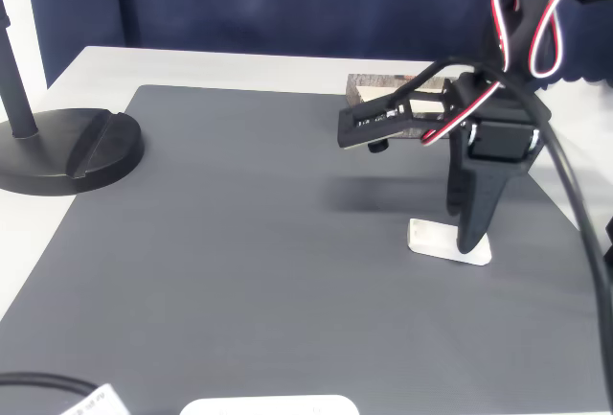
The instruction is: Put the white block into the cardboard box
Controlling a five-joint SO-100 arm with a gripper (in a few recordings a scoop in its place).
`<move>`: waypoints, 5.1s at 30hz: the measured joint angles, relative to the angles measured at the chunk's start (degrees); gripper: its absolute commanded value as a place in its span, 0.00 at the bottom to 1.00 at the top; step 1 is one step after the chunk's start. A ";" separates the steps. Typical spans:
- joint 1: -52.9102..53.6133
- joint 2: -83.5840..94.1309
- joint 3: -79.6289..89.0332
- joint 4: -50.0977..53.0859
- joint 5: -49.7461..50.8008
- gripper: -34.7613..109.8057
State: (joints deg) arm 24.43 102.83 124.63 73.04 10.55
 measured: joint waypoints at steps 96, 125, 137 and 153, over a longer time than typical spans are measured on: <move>36.12 -15.12 -42.45 25.14 23.55 0.23; 48.96 -57.13 -89.56 24.08 34.98 0.23; 48.60 -57.13 -90.00 24.08 58.10 0.23; 48.60 -59.06 -91.05 23.12 68.20 0.23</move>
State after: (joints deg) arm 73.04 43.77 33.57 96.15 78.75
